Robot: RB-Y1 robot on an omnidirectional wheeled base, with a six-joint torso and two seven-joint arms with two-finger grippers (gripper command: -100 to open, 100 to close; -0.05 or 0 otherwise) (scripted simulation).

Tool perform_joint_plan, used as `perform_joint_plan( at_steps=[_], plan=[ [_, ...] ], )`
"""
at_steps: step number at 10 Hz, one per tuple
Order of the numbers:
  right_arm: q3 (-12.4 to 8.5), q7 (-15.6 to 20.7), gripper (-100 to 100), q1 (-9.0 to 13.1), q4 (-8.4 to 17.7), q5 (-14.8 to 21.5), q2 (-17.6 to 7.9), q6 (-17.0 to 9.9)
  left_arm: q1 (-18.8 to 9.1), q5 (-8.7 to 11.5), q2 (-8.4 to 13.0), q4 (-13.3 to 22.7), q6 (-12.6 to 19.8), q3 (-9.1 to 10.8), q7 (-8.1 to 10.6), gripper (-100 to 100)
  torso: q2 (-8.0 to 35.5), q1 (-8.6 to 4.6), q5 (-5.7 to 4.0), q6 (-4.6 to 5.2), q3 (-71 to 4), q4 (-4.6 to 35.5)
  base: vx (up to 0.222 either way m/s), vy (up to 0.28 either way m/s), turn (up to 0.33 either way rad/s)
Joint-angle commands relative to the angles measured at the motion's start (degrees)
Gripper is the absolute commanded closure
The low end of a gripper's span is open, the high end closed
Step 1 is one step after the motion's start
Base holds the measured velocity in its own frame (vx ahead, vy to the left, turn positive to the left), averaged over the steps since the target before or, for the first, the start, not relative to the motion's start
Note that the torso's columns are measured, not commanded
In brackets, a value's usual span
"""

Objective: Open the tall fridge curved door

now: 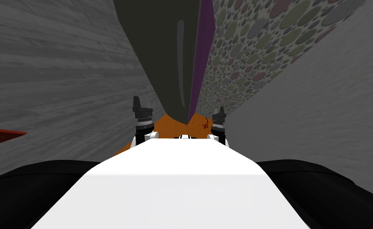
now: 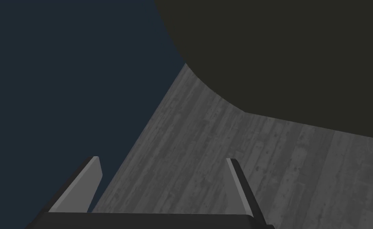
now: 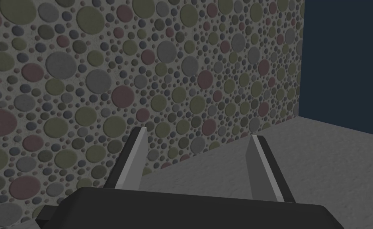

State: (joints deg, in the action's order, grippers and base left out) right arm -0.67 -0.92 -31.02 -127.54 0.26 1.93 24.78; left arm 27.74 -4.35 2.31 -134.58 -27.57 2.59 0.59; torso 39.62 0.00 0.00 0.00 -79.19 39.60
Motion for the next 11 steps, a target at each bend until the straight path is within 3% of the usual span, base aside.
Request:
perform_joint_plan(
  at_steps=[1, 11],
  plan=[
    [0.00, 0.00, 0, -0.01, 0.02, 0.00, 0.00, -0.01, 0.15, -0.62, 2.83, 0.25, 1.15, 0.04, -0.16, -100, 1.84, -0.03, -0.01, 0.01, -4.00, 1.87, 0.049, -0.028, -0.047],
    [0.00, 0.00, 0, -0.02, 0.03, 0.00, 0.00, -0.01, 1.41, -6.11, 15.21, 2.65, 11.35, 0.43, -1.54, -100, 2.66, 0.01, 0.00, 0.00, -5.39, 2.68, 0.111, -0.056, -0.078]
  ],
)
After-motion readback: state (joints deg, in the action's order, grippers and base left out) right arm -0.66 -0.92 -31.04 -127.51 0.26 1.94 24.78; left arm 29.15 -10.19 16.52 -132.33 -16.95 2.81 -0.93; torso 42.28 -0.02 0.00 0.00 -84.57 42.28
